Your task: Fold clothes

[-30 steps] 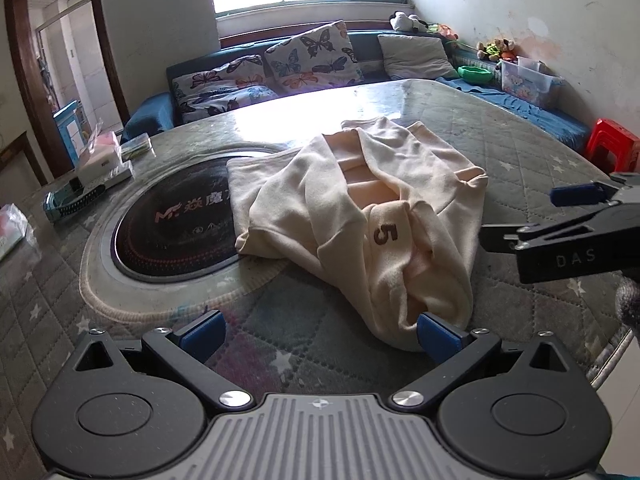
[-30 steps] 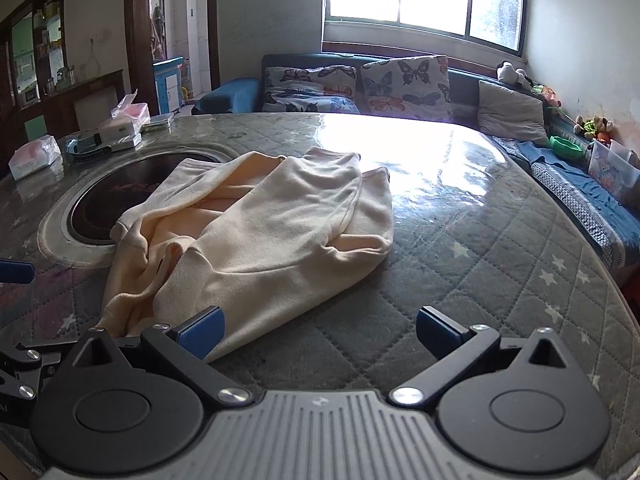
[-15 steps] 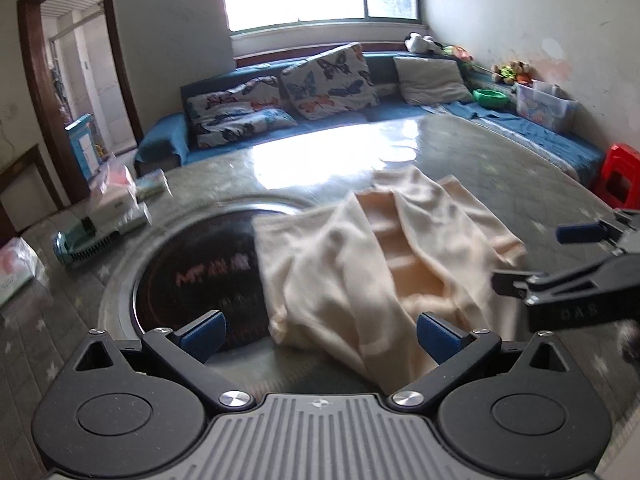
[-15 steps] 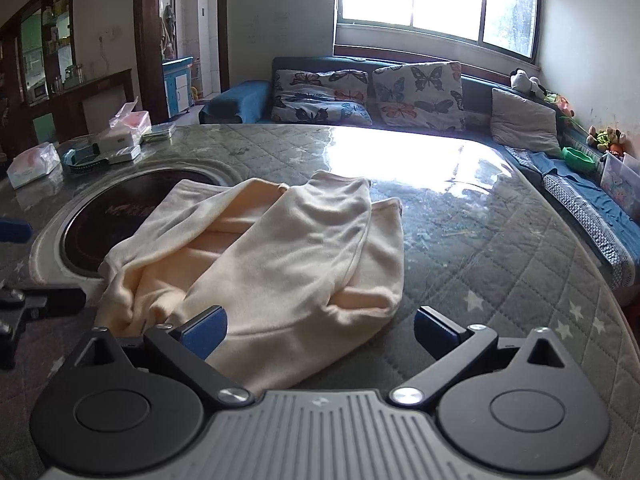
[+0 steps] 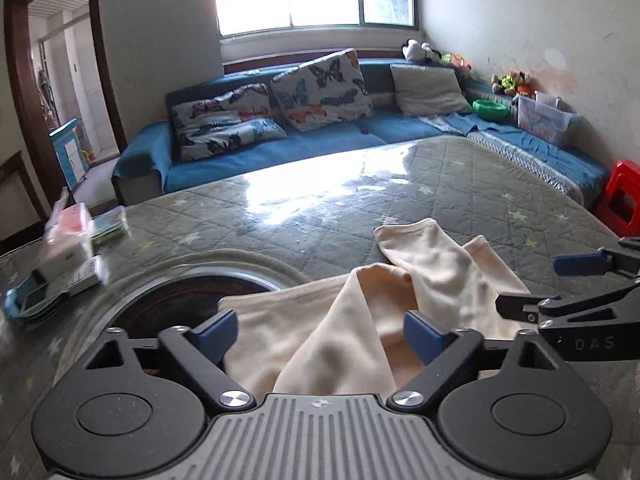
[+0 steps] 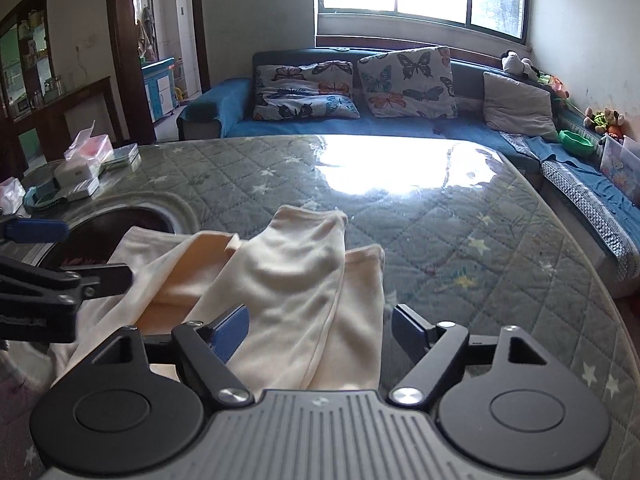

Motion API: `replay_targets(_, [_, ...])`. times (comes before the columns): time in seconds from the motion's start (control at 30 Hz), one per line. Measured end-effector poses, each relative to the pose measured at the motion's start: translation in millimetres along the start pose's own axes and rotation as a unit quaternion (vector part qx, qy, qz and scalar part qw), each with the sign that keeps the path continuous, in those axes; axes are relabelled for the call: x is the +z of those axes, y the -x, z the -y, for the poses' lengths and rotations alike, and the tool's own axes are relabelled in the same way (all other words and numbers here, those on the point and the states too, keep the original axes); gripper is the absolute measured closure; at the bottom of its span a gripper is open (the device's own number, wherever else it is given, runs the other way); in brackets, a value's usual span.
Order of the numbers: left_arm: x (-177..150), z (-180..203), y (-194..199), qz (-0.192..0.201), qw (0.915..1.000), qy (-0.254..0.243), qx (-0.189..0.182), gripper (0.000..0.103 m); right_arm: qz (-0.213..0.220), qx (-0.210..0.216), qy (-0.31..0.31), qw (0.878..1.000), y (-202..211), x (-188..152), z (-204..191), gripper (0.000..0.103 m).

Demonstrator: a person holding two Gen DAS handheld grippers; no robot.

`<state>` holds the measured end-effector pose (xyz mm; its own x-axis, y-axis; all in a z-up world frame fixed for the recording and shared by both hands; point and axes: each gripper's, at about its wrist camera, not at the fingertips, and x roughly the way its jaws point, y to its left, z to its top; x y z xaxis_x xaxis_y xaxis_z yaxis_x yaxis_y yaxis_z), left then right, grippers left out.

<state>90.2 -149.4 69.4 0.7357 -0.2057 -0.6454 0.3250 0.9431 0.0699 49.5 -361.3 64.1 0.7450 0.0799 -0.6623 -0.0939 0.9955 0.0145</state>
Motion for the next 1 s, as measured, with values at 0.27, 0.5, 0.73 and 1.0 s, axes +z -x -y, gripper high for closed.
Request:
replay_targets(0.27, [12,-2,-61,-0.052,0.9981,-0.011,-0.031,0.045,-0.009,0.006,-0.01,1.0,-38,33,7,0.035])
replay_targets(0.5, [5,-6,-70,-0.059,0.9967,-0.012,-0.055,0.078,-0.029,0.033,0.008,0.999,-77,56,-10,0.048])
replay_targets(0.73, [5,-8,-72,-0.051,0.9964,-0.009,-0.067,0.074,-0.064,0.046,0.025,0.997,-113,68,-31,0.06])
replay_targets(1.0, [4,-16,-59,-0.033,0.998,0.015,-0.052,0.093,-0.07,0.016,0.051,0.996,-122,65,-37,0.093])
